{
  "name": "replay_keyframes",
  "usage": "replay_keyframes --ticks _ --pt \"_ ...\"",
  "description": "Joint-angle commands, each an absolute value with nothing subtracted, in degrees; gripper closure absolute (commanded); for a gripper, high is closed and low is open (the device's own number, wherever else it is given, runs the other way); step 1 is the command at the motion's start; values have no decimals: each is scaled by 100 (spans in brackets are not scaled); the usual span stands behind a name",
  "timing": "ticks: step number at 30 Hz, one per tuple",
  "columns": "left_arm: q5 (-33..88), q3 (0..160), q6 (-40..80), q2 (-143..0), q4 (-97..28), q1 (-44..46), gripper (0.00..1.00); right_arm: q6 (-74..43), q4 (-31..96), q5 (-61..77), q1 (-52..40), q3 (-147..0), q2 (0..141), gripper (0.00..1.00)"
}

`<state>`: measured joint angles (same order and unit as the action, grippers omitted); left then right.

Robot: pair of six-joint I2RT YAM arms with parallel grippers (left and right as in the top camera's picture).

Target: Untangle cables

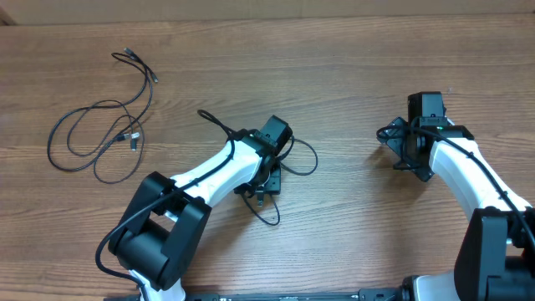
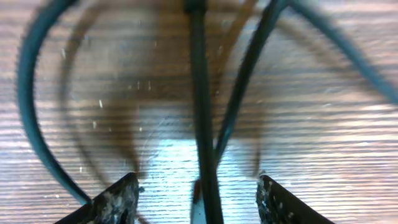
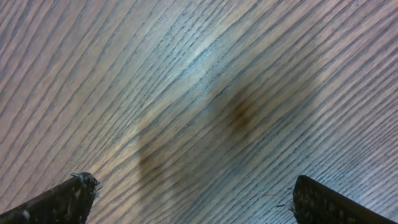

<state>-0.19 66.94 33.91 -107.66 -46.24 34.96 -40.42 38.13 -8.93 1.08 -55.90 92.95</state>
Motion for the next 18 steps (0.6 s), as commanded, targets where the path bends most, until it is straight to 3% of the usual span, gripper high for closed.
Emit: replay_keyframes --ticks 1,2,3,4,6,18 --pt "-10 7100 3166 -10626 -4652 3463 36 -4003 3785 -897 126 -5594 9205 0" --pt "-10 7161 3166 -10626 -4674 3463 34 -4003 3785 -897 126 -5594 9205 0" --pt "-5 7194 3146 -10626 -4694 3463 18 -4003 3785 -897 126 -5594 9205 0" --pt "21 7216 3057 -10626 -4713 3463 10 -4003 3785 -897 126 -5594 9205 0" --pt "78 7255 2930 -10626 -4801 3461 0 -4005 3782 -897 126 -5594 9205 0" --pt "93 7922 2906 -10626 -5253 3448 2 -4003 3785 -897 126 -5594 9205 0"
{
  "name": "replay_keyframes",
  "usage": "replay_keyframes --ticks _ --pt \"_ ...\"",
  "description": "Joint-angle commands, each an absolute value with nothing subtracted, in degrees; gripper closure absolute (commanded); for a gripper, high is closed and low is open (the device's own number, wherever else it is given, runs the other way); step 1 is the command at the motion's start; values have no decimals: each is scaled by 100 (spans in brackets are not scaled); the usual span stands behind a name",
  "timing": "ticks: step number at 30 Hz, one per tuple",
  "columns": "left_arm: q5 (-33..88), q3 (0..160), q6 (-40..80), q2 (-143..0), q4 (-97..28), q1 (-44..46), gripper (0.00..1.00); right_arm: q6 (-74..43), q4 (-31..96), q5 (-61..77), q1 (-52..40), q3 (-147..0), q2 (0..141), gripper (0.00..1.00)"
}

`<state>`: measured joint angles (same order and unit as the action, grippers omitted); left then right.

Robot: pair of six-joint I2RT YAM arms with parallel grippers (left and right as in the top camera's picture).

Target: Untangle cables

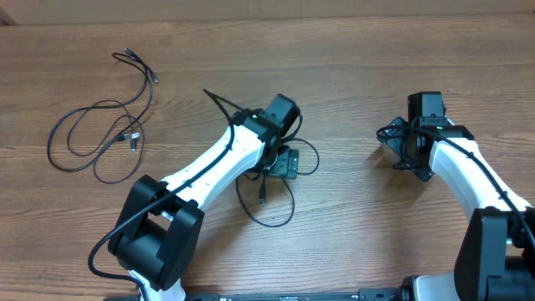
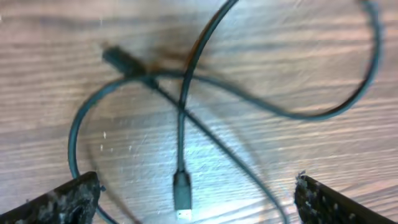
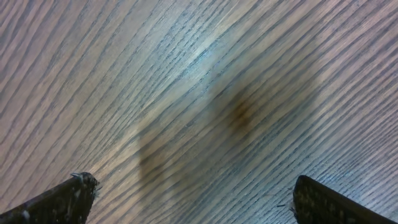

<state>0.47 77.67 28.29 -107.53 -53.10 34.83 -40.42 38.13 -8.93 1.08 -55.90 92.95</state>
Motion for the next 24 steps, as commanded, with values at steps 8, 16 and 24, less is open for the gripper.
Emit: replay_keyframes --ticks 8,16,24 --pt "82 7640 4084 -10694 -4960 3638 27 -4003 3785 -897 126 -5594 9205 0" --pt "-301 7212 4552 -10755 -4364 3721 34 -4003 3785 -897 126 -5594 9205 0" --pt "-381 7170 4550 -10755 -4248 3717 33 -4003 3785 -897 126 -5594 9205 0"
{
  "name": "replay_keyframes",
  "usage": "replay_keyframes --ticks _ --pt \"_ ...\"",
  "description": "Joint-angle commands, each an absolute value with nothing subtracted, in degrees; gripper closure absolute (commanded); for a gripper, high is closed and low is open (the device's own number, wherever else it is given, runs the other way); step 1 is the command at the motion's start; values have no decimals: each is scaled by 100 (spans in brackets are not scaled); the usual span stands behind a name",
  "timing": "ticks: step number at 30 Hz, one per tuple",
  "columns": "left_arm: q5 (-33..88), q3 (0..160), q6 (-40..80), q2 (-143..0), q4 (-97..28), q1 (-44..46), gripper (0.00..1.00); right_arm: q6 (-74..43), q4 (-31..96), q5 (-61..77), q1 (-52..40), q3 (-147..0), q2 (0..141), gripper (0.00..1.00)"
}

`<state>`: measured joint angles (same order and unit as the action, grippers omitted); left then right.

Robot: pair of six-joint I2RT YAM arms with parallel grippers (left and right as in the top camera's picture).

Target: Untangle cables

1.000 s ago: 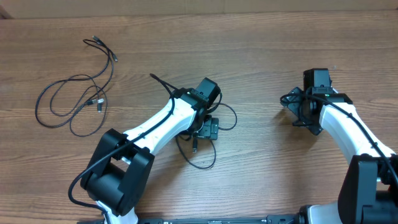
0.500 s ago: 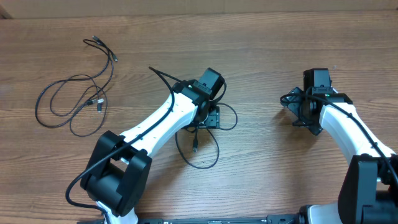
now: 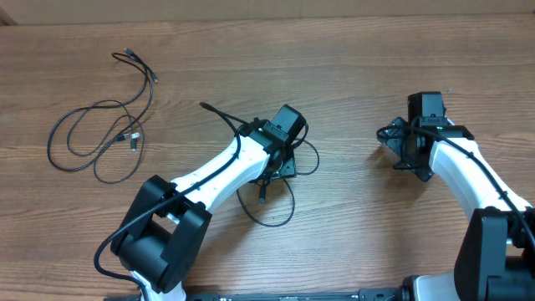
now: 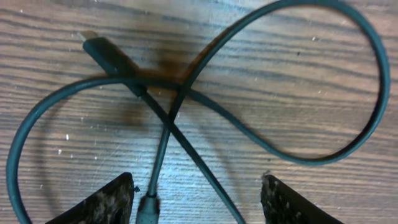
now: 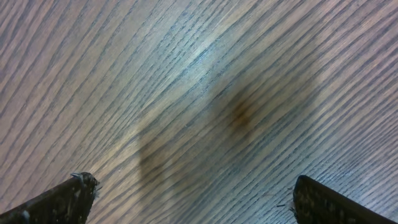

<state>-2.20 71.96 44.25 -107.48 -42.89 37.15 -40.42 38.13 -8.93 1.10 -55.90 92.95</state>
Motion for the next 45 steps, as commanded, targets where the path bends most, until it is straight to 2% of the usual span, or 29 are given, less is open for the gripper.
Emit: replay_keyframes --ticks 1,9,17,45 --pt "-384 7159 4550 -10755 -4215 3717 33 -4003 3782 -897 126 -5594 9205 0" --pt "-386 6910 4547 -10755 -3811 3726 32 -4003 3782 -897 126 -5594 9205 0" --pt "-790 6904 4550 -10757 -3776 3728 31 -4003 3785 -897 126 -5594 9205 0" --pt "-790 6860 4547 -10757 -3701 3732 31 -4003 3785 -897 126 -5594 9205 0"
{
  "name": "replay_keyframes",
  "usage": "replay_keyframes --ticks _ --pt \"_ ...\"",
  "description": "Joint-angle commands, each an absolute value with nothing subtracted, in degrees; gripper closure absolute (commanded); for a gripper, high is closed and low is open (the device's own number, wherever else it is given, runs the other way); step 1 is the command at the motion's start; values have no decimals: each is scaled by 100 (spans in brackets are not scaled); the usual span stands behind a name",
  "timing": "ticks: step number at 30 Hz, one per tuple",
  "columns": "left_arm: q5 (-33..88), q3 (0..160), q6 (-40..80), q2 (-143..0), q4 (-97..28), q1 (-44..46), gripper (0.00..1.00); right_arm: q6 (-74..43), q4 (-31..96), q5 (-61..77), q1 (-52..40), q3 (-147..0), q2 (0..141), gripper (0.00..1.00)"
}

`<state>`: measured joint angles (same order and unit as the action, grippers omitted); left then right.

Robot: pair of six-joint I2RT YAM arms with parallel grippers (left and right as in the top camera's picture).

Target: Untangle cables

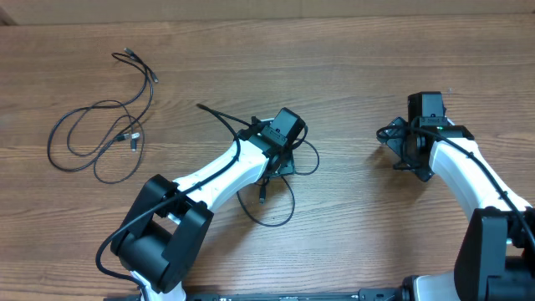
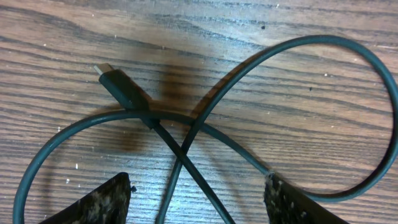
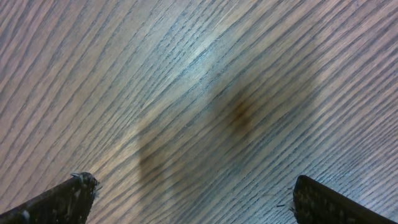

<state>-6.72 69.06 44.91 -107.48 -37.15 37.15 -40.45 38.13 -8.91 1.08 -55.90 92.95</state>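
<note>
A black cable (image 1: 273,219) lies in crossed loops at the table's middle. In the left wrist view its strands cross (image 2: 182,147) just ahead of my fingers, with one plug (image 2: 122,88) lying flat on the wood. My left gripper (image 2: 199,200) hangs open over that crossing, holding nothing; the overhead view shows the left gripper (image 1: 277,164) above the loops. A second thin dark cable (image 1: 92,138) lies loosely coiled at the far left. My right gripper (image 3: 196,194) is open over bare wood; overhead, the right gripper (image 1: 402,151) sits far right.
The wooden table (image 1: 351,75) stretches between the two cables and behind them. The right arm (image 1: 468,176) reaches in from the front right corner, and the left arm (image 1: 209,180) runs diagonally from the front.
The left gripper has shifted slightly, so the plug and crossing sit lower in its wrist view. The cable's shape is unchanged. The right arm has not moved.
The left gripper first stood low and close over the central cable's strands. Then it was higher with wider jaws, and the cable lay in a larger loop toward the front. After that it was nearer the crossing with narrower jaws, where it remains. The right gripper stayed still.
</note>
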Motion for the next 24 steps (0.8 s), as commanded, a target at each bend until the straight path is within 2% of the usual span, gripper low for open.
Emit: replay_keyframes --ticks 1,24 --pt "-792 6860 4547 -10757 -3699 3732 31 -4003 3785 -897 126 -5594 9205 0" --pt "-840 6860 4547 -10759 -3699 3732 30 -4003 3782 -897 126 -5594 9205 0"
